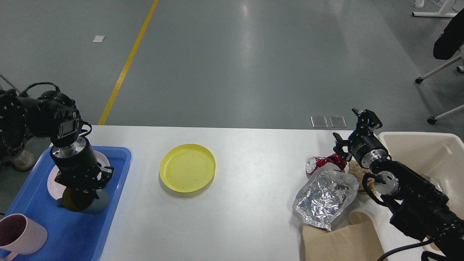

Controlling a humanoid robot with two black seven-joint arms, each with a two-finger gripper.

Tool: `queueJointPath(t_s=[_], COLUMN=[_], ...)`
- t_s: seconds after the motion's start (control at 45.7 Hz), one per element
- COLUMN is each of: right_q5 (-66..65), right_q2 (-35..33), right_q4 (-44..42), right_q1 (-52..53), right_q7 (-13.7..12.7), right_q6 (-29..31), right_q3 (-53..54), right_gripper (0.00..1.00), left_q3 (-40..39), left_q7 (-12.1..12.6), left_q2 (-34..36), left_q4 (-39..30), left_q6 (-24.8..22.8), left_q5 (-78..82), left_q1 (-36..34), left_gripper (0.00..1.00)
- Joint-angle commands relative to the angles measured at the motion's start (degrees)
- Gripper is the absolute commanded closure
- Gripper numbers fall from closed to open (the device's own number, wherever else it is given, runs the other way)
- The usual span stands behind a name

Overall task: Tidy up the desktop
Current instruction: 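Carry the mug onto the blue tray and open the left gripper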

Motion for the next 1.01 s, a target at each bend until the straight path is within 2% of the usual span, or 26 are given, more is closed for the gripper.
queueJointPath(t_s=[0.0, 0.984], right_q5=[0.0, 0.0], right_q2=[0.0, 0.0], right_q4=[-0.01, -0.01], right_q1=[0.0, 0.0], right_q7=[-0.01, -0.01], right_q6=[0.0, 0.0], right_q3=[-0.02, 0.07], right_gripper=[0.0, 0.0], left_q3=[0.04, -0.13], left_q7=[-0.08, -0.17], left_q2=[0.1, 0.36], left_q4=[0.1, -1.05], left_q6=[0.0, 0.0], left_q5=[0.0, -0.09], left_q1=[0.93, 8.4], left_gripper=[1.0, 0.99])
